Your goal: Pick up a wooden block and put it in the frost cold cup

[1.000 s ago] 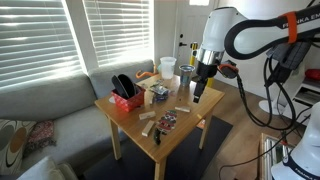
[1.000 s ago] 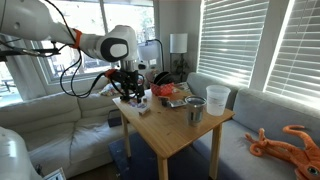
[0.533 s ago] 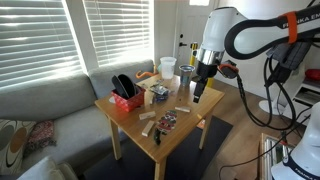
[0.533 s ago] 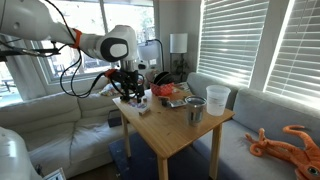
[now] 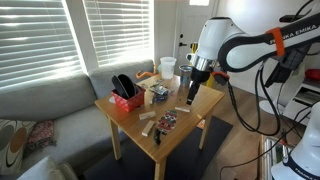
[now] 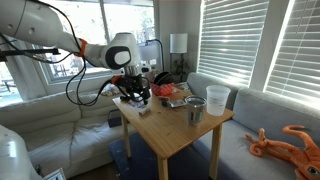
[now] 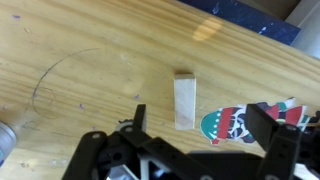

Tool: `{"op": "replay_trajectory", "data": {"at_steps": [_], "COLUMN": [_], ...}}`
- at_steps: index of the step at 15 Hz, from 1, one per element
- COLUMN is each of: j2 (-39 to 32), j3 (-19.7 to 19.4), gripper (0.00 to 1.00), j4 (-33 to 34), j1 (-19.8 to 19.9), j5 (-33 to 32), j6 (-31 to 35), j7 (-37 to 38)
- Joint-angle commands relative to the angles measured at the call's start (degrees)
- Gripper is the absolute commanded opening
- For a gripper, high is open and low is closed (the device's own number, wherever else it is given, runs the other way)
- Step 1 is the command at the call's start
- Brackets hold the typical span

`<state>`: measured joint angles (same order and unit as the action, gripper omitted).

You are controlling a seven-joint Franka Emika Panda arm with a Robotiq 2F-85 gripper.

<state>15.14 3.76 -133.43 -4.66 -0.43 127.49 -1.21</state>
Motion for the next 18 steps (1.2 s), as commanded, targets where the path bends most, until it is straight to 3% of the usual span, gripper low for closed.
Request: {"op": "replay_trajectory", "data": {"at_steps": [1, 3, 5, 6, 10, 12, 13, 16, 18], "j2": [-2.98, -4.20, -5.18, -5.86, -7.89, -8.35, -8.56, -7.86, -3.62], "j3": [-0.40, -0.52, -0.71, -0.80, -0.71, -0.74, -0.73, -0.48, 0.18], "gripper": [1.00, 1.00, 0.82, 0.66, 0.37, 0.38, 0.17, 0.05, 0.07], "j4": [-0.13, -0.06, -0.02, 0.10, 0.68, 0.62, 0.60, 0.23, -2.17], "j1": [-0.03, 0.02, -0.06, -0.14, -0.29, -0.22, -0.18, -0.19, 0.06], "j5": [-0.04, 0.13, 0.63, 1.03, 1.48, 1.66, 1.65, 1.05, -2.23], "j6": [4.76, 6.39, 7.54, 7.97, 7.90, 7.91, 7.94, 8.20, 10.45], "j7": [-3.20, -3.96, -5.08, -5.76, -7.95, -8.60, -8.78, -8.73, -5.92]}}
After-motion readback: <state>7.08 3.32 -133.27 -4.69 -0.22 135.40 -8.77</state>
